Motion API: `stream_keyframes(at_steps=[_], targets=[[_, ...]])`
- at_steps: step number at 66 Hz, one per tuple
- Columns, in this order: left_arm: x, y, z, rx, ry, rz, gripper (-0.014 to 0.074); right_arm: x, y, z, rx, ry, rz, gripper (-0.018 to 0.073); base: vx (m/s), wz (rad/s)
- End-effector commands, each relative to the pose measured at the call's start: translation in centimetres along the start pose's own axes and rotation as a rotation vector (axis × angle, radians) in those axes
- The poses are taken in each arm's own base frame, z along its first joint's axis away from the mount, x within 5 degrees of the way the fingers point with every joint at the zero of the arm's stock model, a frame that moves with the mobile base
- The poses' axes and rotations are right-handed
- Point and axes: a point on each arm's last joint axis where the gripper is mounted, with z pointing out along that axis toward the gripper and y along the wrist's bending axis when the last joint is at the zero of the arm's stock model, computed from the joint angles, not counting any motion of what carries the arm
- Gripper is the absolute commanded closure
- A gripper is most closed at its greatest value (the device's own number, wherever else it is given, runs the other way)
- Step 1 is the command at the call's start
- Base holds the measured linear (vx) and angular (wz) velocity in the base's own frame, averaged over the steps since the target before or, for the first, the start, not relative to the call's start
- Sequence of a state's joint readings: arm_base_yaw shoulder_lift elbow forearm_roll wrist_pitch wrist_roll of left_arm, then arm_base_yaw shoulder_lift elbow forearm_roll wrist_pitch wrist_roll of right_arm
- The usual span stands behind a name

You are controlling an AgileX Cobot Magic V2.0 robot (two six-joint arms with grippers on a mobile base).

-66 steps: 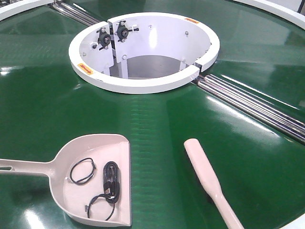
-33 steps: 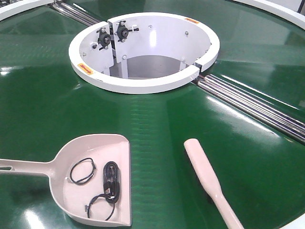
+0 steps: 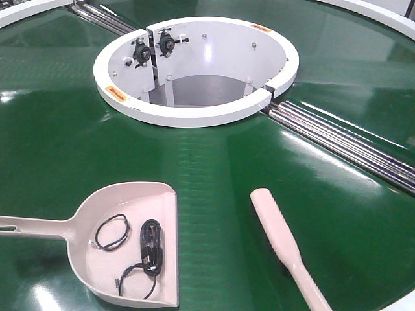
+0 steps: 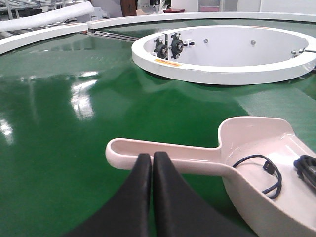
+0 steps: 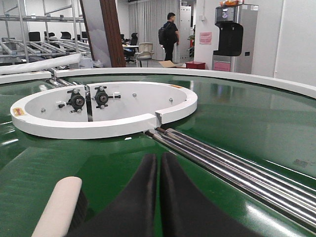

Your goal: Clean and inspect green conveyor with broom and dustpan

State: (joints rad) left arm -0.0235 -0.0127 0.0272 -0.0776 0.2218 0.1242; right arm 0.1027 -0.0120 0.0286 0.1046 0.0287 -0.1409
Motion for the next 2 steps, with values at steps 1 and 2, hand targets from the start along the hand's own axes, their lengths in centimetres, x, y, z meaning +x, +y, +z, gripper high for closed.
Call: stream_keyframes(at_steps=[1,2], targets=[[0.04,0.06,0.07,-0.010,-0.064,-0.013,0.0619,-0.27,-0.10,-0.03,0.015,-0.063,-0.013,0.0564,0.00,0.00],[0.04,0.06,0.07,-0.010,-0.064,-0.013,0.0619,-0.27,-0.10,-0.03,0.015,-0.063,-0.013,0.0564,0.00,0.00]])
